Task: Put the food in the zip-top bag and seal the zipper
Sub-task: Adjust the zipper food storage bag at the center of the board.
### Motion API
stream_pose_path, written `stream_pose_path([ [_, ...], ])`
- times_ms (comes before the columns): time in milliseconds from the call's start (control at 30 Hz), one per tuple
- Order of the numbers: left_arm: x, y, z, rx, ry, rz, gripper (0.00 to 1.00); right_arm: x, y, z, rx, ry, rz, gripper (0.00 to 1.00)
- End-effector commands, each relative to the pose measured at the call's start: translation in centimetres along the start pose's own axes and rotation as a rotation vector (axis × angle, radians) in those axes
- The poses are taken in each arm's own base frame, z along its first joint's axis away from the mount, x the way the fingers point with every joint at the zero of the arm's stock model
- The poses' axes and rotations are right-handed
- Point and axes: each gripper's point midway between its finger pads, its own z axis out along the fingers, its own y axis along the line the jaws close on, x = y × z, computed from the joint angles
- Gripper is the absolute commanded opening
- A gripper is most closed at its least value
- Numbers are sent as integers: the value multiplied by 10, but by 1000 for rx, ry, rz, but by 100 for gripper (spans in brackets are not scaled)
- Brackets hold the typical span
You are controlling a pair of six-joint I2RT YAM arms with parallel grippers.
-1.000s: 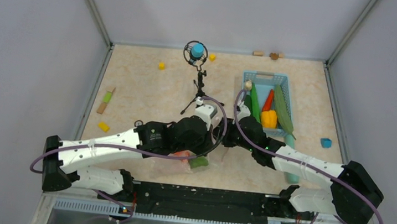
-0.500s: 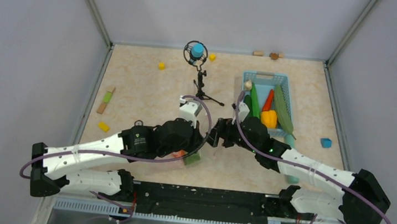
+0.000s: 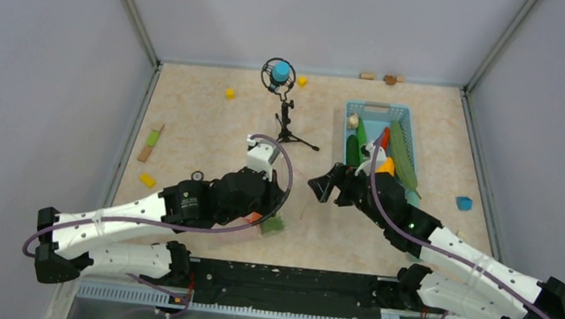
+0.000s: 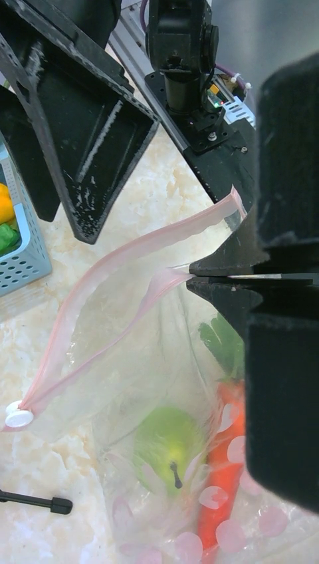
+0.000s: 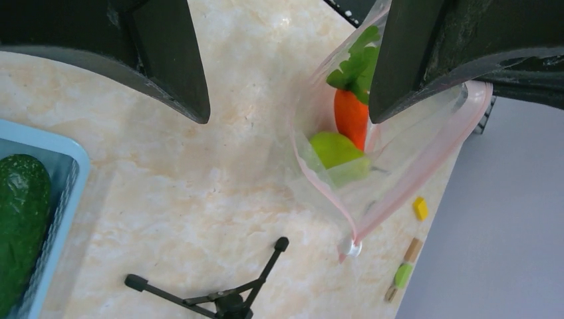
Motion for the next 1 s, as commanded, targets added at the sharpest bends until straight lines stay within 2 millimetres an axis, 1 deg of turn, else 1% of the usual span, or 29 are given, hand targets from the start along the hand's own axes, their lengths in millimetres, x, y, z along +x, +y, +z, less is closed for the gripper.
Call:
stream_pose_path([
  [0,-9,-7,0,25,-35,10,0,-2,-14,-4,77,-40,41,87],
  [133,-7,-12,3,49,-24,21,0,7,-11,3,68,3,44,86],
  [200,-6,-13,4,50,-20,28,0,11,-8,8,61,28,47,84],
  [267,-6,-12,6,39,-19,32,0,19,-6,15,50,66,45,81],
  [400,-5,-11,9,22,-9,40,0,37,-3,27,31,134,58,71],
  [500,-6,-11,9,20,-13,40,0,45,8,37,-29,161,70,64],
  [533,-6,-11,10,17,-13,40,0,48,12,39,-48,173,73,60],
  [600,-8,-11,9,17,-18,39,0,53,14,42,-63,191,76,47],
  [633,-8,-11,9,14,-19,38,0,53,15,43,-69,192,77,26],
  [667,-9,-10,8,10,-20,36,0,51,17,43,-75,185,75,12],
  [700,-9,-8,7,4,-20,34,0,48,19,43,-82,177,69,2],
  [733,-9,-7,6,-5,-21,31,0,42,23,42,-90,166,62,0],
  [800,-12,-2,2,-21,-30,20,0,25,30,38,-96,142,20,0],
  [967,-22,6,-15,-31,-65,-18,0,-23,61,19,-159,75,-67,0],
])
